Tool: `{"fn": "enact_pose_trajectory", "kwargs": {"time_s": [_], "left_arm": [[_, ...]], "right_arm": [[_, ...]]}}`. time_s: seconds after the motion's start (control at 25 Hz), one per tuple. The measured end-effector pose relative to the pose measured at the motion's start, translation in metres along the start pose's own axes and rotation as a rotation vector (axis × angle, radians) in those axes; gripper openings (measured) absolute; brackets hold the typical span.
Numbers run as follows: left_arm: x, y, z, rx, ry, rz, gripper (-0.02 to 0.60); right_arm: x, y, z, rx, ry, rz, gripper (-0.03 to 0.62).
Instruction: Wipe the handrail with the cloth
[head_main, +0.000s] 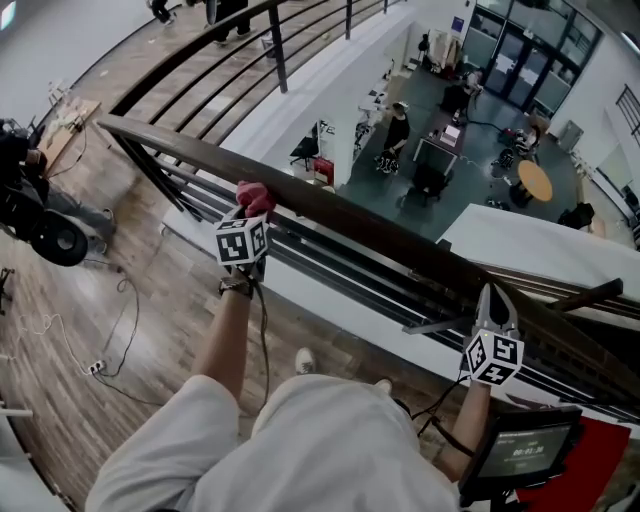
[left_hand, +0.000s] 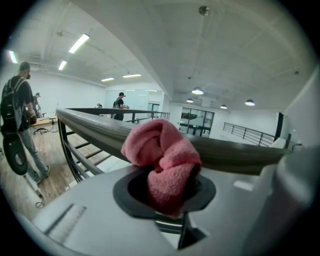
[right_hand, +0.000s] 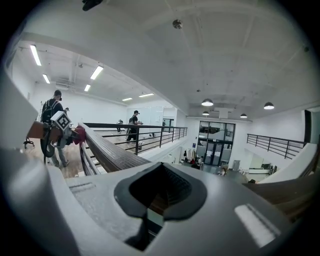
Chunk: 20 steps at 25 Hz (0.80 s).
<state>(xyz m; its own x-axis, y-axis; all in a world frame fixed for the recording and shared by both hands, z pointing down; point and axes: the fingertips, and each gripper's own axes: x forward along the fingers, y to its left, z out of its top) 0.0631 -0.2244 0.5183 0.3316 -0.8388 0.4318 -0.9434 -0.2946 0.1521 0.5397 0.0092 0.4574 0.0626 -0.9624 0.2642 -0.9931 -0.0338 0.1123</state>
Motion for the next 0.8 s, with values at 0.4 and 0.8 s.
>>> {"fn": "enact_pose_trajectory", "kwargs": {"time_s": [0.4, 0.8], "left_arm": [[-0.004, -0.019, -0.005, 0.006, 0.008, 0.016, 0.094], [-0.011, -0.053, -0.004, 0.017, 0.008, 0.033, 0.094]], "right_arm": [[-0.003, 0.003, 0.003, 0.012, -0.012, 0.063, 0.002], [-0.011, -0.011, 0.009, 0.066, -0.016, 0.13, 0.002]]}}
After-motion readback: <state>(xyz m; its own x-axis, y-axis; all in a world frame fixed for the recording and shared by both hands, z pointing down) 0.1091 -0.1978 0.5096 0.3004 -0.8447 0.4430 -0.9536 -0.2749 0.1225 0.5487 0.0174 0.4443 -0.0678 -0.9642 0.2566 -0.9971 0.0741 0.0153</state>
